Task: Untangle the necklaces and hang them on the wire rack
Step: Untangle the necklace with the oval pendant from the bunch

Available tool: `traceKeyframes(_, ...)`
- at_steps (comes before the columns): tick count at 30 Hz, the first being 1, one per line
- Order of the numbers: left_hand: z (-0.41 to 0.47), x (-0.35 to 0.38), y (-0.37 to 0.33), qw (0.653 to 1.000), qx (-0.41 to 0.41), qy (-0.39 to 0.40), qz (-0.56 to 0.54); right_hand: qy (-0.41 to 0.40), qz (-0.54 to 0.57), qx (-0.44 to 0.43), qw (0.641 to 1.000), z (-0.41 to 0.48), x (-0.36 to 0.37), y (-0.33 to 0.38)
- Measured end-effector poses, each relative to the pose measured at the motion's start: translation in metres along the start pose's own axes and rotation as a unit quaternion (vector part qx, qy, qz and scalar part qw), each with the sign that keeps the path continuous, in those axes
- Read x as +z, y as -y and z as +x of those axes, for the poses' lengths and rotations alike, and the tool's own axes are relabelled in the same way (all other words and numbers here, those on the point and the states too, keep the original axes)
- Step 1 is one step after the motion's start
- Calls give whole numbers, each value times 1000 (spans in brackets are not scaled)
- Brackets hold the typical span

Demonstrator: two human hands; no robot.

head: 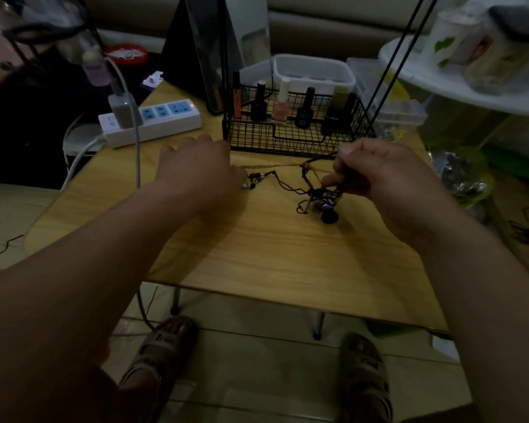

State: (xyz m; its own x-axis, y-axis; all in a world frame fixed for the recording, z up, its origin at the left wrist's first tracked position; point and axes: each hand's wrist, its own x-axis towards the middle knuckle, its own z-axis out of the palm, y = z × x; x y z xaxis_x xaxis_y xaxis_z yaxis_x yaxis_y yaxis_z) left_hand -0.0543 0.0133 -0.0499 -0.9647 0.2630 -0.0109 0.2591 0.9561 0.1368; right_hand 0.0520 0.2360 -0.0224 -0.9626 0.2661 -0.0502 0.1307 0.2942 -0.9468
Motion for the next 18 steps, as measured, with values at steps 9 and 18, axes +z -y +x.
traceKeyframes(9, -3, 1, 1, 1000, 16, -4, 26, 22, 14, -44, 999, 1, 4, -1)
traceKeyframes(18, -19, 0, -30, 907, 257, 80, -324, 65, 7, -64, 996, 2, 17, -2)
